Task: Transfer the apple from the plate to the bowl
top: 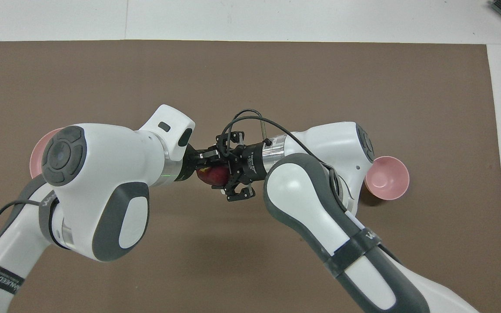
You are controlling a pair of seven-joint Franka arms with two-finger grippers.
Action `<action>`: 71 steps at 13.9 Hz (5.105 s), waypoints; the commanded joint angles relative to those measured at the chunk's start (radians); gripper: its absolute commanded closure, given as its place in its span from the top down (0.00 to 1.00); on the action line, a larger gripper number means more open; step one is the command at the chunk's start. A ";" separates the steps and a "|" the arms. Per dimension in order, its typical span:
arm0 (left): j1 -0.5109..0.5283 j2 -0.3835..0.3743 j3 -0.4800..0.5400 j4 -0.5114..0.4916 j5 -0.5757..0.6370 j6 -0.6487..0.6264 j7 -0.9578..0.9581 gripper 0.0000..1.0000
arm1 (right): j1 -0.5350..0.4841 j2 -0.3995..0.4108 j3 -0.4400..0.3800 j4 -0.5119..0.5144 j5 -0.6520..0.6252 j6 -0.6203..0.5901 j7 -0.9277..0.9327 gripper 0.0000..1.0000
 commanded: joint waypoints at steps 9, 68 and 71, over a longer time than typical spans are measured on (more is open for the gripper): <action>-0.002 -0.059 0.014 0.015 -0.004 -0.194 0.009 1.00 | -0.074 -0.010 -0.011 0.042 -0.154 -0.028 -0.099 0.00; 0.279 -0.061 0.243 0.518 0.406 -0.809 0.648 1.00 | -0.530 -0.257 -0.012 0.326 -1.118 -0.698 -1.116 1.00; 0.281 -0.061 0.243 0.518 0.406 -0.809 0.648 1.00 | -0.528 -0.257 -0.011 0.324 -1.118 -0.698 -1.115 1.00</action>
